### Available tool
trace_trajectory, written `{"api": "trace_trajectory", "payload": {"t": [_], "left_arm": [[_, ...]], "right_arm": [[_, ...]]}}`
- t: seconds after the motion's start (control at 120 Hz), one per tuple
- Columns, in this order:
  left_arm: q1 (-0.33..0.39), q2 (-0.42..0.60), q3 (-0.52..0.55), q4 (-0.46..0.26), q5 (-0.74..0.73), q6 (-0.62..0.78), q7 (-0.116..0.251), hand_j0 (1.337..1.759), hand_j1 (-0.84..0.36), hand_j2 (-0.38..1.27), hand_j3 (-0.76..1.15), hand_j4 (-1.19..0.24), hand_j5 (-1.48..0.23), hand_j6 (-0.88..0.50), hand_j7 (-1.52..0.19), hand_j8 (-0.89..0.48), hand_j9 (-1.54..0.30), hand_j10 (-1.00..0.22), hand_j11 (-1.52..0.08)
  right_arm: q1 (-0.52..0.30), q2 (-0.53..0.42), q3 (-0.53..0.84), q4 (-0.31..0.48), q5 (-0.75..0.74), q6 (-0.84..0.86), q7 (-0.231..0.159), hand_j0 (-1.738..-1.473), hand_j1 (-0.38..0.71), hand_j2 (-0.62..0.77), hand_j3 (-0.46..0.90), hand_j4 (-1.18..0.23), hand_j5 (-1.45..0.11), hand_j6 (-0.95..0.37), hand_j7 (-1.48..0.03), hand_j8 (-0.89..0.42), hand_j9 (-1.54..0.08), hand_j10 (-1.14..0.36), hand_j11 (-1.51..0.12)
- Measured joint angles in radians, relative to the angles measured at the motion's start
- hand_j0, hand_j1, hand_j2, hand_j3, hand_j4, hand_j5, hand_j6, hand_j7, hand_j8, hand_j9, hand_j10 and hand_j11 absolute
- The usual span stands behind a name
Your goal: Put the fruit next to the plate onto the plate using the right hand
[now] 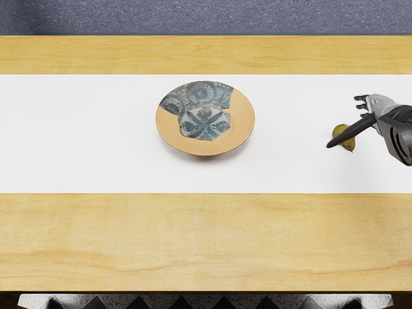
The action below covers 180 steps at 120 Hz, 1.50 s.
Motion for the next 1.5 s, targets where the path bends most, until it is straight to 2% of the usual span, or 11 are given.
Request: {"api": "trace_trajectory", "payload": {"t": [0.467,0.575,0.75,0.892,1.375,1.5], "left_arm": [[0.0,0.0,0.0,0.0,0.0,0.0,0.0,1.658,0.35,0.0,0.0,0.0,0.0,0.0,0.0,0.0,0.0,0.0,0.0],[0.0,0.0,0.0,0.0,0.0,0.0,0.0,1.658,0.35,0.0,0.0,0.0,0.0,0.0,0.0,0.0,0.0,0.0,0.0],[0.0,0.0,0.0,0.0,0.0,0.0,0.0,1.658,0.35,0.0,0.0,0.0,0.0,0.0,0.0,0.0,0.0,0.0,0.0],[0.0,0.0,0.0,0.0,0.0,0.0,0.0,1.658,0.35,0.0,0.0,0.0,0.0,0.0,0.0,0.0,0.0,0.0,0.0],[0.001,0.0,0.0,0.0,0.0,0.0,0.0,1.658,0.35,0.0,0.0,0.0,0.0,0.0,0.0,0.0,0.0,0.0,0.0],[0.0,0.0,0.0,0.0,0.0,0.0,0.0,1.658,0.35,0.0,0.0,0.0,0.0,0.0,0.0,0.0,0.0,0.0,0.0]], "right_arm": [[-0.043,0.065,-0.005,-0.03,-0.038,-0.001,0.0,-1.658,-0.19,-0.03,0.0,-0.13,-0.17,-0.14,-0.17,-0.14,-0.17,-0.13,-0.17],[-0.049,0.072,-0.003,-0.044,-0.053,0.005,0.0,-1.658,-0.19,-0.03,0.0,-0.14,-0.18,-0.14,-0.18,-0.1,-0.18,-0.14,-0.18],[-0.048,0.068,-0.002,-0.054,-0.056,0.006,0.0,-1.658,-0.19,-0.03,0.0,-0.14,-0.18,-0.14,-0.18,-0.13,-0.18,-0.15,-0.18],[-0.048,0.061,0.001,-0.062,-0.051,0.002,0.0,-1.658,-0.19,-0.03,0.0,-0.14,-0.18,-0.14,-0.18,-0.2,-0.18,-0.14,-0.18],[-0.066,0.071,-0.003,-0.091,-0.081,-0.001,0.0,-1.658,-0.19,-0.03,0.0,-0.14,-0.18,-0.14,-0.18,-0.14,-0.18,-0.14,-0.18],[-0.08,0.086,-0.005,-0.13,-0.084,-0.001,0.0,-1.658,-0.19,-0.03,0.0,-0.14,-0.18,-0.14,-0.18,-0.14,-0.18,-0.14,-0.18]]}}
